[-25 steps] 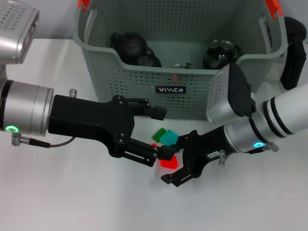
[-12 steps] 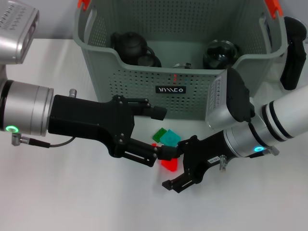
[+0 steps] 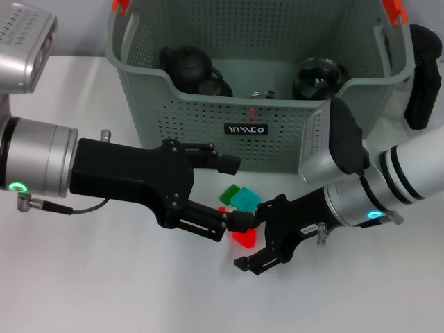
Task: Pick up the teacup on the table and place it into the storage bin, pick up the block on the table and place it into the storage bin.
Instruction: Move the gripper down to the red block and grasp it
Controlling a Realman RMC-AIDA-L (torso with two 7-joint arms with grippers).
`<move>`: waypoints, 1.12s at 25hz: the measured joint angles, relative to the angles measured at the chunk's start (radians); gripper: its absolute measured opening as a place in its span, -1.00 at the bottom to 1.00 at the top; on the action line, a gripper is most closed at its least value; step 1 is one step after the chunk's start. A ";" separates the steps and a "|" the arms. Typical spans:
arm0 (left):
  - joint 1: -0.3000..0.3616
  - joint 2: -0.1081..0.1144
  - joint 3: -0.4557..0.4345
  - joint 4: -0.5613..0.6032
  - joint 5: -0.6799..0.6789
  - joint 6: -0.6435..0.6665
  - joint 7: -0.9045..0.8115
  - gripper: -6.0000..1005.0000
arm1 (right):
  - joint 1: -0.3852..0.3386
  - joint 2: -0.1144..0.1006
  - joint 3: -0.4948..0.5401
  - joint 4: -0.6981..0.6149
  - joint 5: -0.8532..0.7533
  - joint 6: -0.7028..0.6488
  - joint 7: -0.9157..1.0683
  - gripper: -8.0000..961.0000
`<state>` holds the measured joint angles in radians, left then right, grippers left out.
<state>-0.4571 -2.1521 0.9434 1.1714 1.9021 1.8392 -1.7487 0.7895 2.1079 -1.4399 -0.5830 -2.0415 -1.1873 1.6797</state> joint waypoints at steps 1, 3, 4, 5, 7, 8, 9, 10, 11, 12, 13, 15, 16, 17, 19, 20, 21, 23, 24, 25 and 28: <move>0.000 0.000 0.000 -0.001 0.000 0.000 0.000 0.89 | 0.000 0.000 0.001 -0.002 0.000 0.000 0.001 0.72; -0.001 0.000 0.000 -0.001 0.000 0.000 0.000 0.89 | 0.001 -0.001 0.004 -0.006 0.000 0.001 0.007 0.71; -0.001 0.000 0.000 -0.001 0.000 0.000 0.000 0.89 | 0.001 -0.002 0.005 -0.007 0.000 0.001 0.011 0.71; -0.001 0.000 0.000 -0.001 0.000 0.000 0.000 0.89 | 0.002 -0.004 0.007 -0.009 0.000 0.001 0.016 0.70; -0.001 0.000 0.000 -0.001 0.000 0.000 0.000 0.89 | 0.004 -0.008 0.007 -0.012 -0.001 0.000 0.030 0.69; -0.002 0.000 -0.003 -0.001 0.000 0.000 0.000 0.89 | 0.004 -0.008 0.007 -0.013 -0.002 0.000 0.035 0.64; -0.002 0.000 -0.006 -0.002 0.000 0.000 0.000 0.89 | 0.006 -0.009 0.007 -0.013 -0.004 0.000 0.040 0.59; -0.002 0.000 -0.008 -0.003 0.000 0.000 0.000 0.89 | 0.007 -0.009 0.007 -0.013 -0.006 0.000 0.043 0.55; -0.003 0.000 -0.011 -0.004 0.000 0.000 0.000 0.89 | 0.008 -0.010 0.007 -0.014 -0.008 0.001 0.045 0.50; -0.003 0.000 -0.012 -0.005 0.000 0.000 0.000 0.89 | 0.008 -0.010 0.007 -0.014 -0.009 0.002 0.045 0.45; -0.003 0.000 -0.012 -0.005 0.000 0.000 0.000 0.89 | 0.008 -0.010 0.007 -0.014 -0.009 0.002 0.045 0.45; -0.003 0.000 -0.012 -0.005 0.000 0.000 0.000 0.89 | 0.009 -0.009 0.002 -0.014 -0.009 0.011 0.043 0.45; -0.003 0.000 -0.012 -0.005 0.000 0.000 0.000 0.89 | 0.009 -0.009 -0.001 -0.014 -0.009 0.016 0.043 0.46; -0.003 0.000 -0.012 -0.005 0.000 0.000 0.000 0.89 | 0.009 -0.009 -0.005 -0.014 -0.009 0.021 0.043 0.46; -0.003 0.000 -0.012 -0.006 0.000 0.000 0.000 0.89 | 0.008 -0.009 -0.009 -0.014 -0.009 0.025 0.041 0.45; -0.003 0.000 -0.012 -0.006 0.000 0.000 0.000 0.89 | 0.007 -0.009 -0.009 -0.014 -0.009 0.026 0.039 0.45; -0.003 0.000 -0.012 -0.006 0.000 0.000 0.000 0.89 | 0.006 -0.009 -0.009 -0.014 -0.010 0.027 0.036 0.44; -0.005 0.000 -0.012 -0.006 0.000 0.000 0.000 0.89 | 0.004 -0.008 -0.009 -0.014 -0.010 0.029 0.028 0.44; -0.005 0.000 -0.012 -0.006 0.000 0.000 0.000 0.89 | 0.003 -0.007 -0.009 -0.014 -0.009 0.029 0.025 0.43; -0.006 0.000 -0.012 -0.006 0.000 0.000 0.000 0.89 | 0.003 -0.007 -0.010 -0.014 -0.010 0.032 0.023 0.43; -0.008 0.000 -0.012 -0.006 0.000 0.000 0.000 0.89 | 0.002 -0.006 -0.020 -0.014 -0.009 0.044 0.023 0.42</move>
<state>-0.4650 -2.1521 0.9310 1.1657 1.9021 1.8393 -1.7487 0.7913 2.1019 -1.4595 -0.5968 -2.0510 -1.1428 1.7023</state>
